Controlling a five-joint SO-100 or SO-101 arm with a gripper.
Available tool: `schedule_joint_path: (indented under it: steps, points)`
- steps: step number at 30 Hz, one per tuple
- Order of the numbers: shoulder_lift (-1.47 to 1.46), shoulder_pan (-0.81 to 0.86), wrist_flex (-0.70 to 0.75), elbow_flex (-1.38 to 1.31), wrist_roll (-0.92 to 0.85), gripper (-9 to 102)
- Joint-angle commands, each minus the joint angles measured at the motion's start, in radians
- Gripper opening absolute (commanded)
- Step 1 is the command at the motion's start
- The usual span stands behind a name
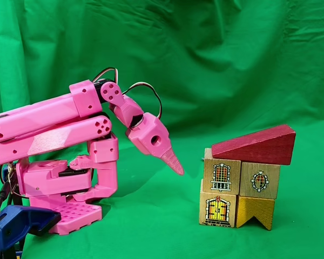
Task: Grasp some building blocks and build the house on the picture.
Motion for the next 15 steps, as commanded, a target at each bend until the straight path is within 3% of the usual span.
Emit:
schedule_joint_path:
  steps: [1, 15]
  points:
    - [0.002, -0.002, 0.000, 0.002, 0.005, 1]
    - [-0.003, 0.009, 0.000, 0.067, 0.006, 1]
